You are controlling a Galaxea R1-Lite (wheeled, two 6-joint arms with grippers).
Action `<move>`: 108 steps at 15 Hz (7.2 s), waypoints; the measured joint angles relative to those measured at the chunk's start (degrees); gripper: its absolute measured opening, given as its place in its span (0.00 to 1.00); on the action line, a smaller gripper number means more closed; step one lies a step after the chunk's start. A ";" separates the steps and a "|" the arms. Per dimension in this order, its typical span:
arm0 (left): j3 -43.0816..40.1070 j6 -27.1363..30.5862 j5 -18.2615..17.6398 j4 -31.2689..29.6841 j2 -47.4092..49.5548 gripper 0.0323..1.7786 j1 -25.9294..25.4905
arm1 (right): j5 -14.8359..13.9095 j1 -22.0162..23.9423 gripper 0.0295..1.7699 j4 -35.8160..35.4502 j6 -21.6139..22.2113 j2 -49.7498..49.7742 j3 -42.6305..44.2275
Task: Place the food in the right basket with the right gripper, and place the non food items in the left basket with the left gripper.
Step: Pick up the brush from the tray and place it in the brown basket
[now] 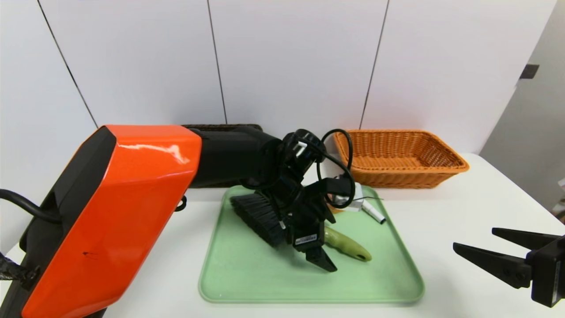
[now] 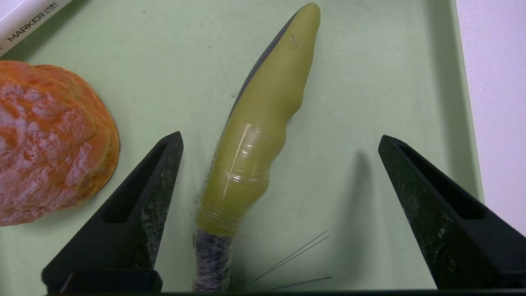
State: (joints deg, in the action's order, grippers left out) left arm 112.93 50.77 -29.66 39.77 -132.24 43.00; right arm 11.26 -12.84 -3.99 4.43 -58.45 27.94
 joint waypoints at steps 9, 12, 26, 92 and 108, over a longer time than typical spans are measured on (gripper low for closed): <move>0.05 -4.19 -0.10 -0.44 -1.38 0.95 -0.63 | -0.09 0.02 0.96 0.05 0.11 0.02 -0.09; 0.16 -5.27 -0.13 -0.44 -1.39 0.95 -0.80 | -0.02 0.02 0.96 -0.02 0.11 0.02 -0.09; 0.11 -5.05 -0.02 -1.79 -2.27 0.55 -0.99 | -0.07 0.00 0.96 -0.63 0.21 0.02 -0.09; 0.10 -33.88 1.68 -27.21 25.38 0.25 -28.64 | 0.04 1.10 0.96 -0.63 1.19 3.80 -2.69; 0.18 -34.85 -0.96 -30.56 16.15 0.25 -33.52 | -0.13 1.46 0.96 -0.61 1.17 4.11 -2.80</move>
State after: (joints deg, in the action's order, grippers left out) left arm 113.12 15.92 -30.62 9.20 -116.09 9.47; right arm 11.13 -11.37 -4.60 5.60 -54.35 25.14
